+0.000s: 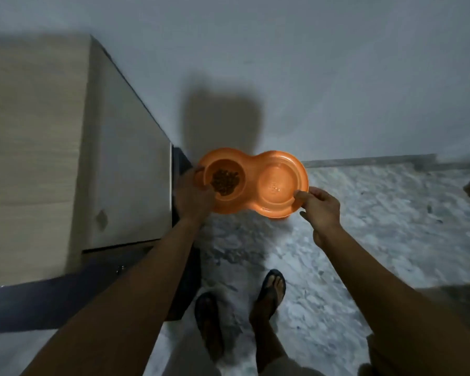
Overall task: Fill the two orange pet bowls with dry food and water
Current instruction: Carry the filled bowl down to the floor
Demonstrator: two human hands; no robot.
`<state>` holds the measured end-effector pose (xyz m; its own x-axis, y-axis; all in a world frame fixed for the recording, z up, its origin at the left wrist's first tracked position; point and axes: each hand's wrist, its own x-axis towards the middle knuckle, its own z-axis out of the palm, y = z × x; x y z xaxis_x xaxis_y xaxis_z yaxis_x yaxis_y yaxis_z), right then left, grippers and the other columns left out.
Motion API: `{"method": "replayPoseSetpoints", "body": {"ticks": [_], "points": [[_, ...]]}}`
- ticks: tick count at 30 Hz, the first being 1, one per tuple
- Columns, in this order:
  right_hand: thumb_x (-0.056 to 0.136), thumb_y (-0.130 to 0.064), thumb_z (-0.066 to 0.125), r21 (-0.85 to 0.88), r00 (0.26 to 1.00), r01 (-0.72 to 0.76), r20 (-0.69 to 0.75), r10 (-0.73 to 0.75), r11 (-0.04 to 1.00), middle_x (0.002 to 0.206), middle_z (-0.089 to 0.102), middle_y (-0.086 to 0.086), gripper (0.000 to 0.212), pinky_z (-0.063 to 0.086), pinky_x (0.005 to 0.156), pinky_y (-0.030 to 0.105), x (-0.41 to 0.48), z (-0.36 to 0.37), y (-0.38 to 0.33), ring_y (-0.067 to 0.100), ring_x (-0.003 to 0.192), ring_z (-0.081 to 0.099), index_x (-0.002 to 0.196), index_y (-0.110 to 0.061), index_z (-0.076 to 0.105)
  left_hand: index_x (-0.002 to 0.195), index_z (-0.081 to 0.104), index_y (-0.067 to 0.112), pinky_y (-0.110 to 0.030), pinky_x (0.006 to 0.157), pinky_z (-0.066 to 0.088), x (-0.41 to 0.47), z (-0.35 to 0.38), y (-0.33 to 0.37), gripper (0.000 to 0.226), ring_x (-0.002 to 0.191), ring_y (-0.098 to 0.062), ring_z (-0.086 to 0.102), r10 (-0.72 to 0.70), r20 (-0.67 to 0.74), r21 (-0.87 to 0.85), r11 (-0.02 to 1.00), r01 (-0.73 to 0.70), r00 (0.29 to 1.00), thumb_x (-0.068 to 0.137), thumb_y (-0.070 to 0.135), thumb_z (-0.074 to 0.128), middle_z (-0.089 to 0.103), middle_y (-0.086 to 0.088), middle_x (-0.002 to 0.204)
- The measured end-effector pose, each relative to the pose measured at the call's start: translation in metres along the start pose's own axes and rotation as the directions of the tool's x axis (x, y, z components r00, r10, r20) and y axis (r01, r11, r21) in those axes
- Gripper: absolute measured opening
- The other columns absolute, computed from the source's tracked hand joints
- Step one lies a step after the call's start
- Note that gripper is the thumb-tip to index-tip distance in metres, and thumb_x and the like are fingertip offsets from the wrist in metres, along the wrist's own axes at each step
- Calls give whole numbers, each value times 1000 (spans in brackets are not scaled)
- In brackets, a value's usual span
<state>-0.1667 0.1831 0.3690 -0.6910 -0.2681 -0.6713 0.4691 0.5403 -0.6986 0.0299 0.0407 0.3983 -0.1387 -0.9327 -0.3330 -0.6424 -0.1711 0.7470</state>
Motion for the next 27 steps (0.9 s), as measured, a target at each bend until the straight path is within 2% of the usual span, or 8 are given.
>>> {"method": "replayPoseSetpoints", "body": {"ticks": [3, 7, 10, 12, 15, 19, 23, 27], "points": [[76, -19, 85, -22, 999, -39, 35, 40, 999, 108, 74, 12, 34, 60, 92, 46, 83, 29, 58, 28, 100, 72, 106, -11, 71, 90, 69, 24, -20, 71, 48, 46, 63, -72, 33, 82, -14, 60, -48, -63, -34, 998, 46, 997, 79, -5, 56, 68, 2, 88], [76, -14, 83, -99, 996, -41, 77, 49, 994, 93, 72, 9, 18, 57, 85, 44, 198, 76, 156, 27, 89, 68, 90, -20, 72, 93, 67, 26, -30, 81, 51, 107, 156, -191, 39, 87, -16, 62, -163, -99, -73, 985, 156, 982, 73, -6, 57, 67, 1, 89], [69, -21, 84, -155, 996, -17, 86, 31, 988, 88, 72, 8, 20, 55, 81, 47, 282, 115, 231, 30, 87, 67, 86, -24, 73, 104, 69, 26, -31, 85, 50, 150, 220, -274, 46, 96, -18, 62, -231, -110, -80, 972, 223, 967, 74, -6, 57, 68, 0, 97], [72, -20, 84, -172, 992, -20, 116, 41, 985, 84, 68, 6, 23, 52, 77, 43, 327, 139, 276, 30, 86, 64, 90, -19, 71, 111, 69, 24, -29, 85, 48, 175, 253, -324, 48, 98, -17, 60, -257, -132, -69, 966, 250, 957, 76, -5, 55, 68, 0, 102], [71, -26, 85, -202, 992, -53, 105, 75, 978, 97, 71, 9, 37, 58, 87, 45, 378, 169, 323, 30, 94, 67, 105, -18, 71, 113, 69, 23, -25, 83, 46, 209, 288, -380, 48, 99, -17, 61, -257, -135, -70, 966, 249, 957, 76, -5, 53, 69, -1, 103], [73, -25, 84, -202, 992, -64, 92, 84, 977, 105, 70, 14, 63, 58, 93, 46, 427, 202, 362, 28, 92, 66, 131, -6, 65, 112, 70, 24, -34, 88, 54, 255, 317, -431, 48, 101, -24, 65, -239, -147, -8, 971, 240, 960, 73, -1, 59, 72, -8, 106], [80, -26, 81, -211, 996, -40, 69, 55, 977, 110, 71, 19, 58, 58, 83, 40, 447, 224, 372, 29, 92, 69, 132, -7, 63, 114, 69, 21, -35, 90, 53, 282, 333, -453, 49, 105, -27, 65, -222, -136, -5, 975, 223, 966, 73, -4, 57, 70, -10, 110], [84, -30, 78, -307, 999, 40, 21, -35, 951, 121, 71, 15, 55, 56, 98, 49, 443, 231, 366, 30, 108, 70, 133, -7, 64, 122, 64, 21, -37, 97, 50, 290, 337, -459, 51, 112, -25, 61, -259, -82, 0, 966, 260, 962, 77, -1, 57, 67, -9, 118]]}}
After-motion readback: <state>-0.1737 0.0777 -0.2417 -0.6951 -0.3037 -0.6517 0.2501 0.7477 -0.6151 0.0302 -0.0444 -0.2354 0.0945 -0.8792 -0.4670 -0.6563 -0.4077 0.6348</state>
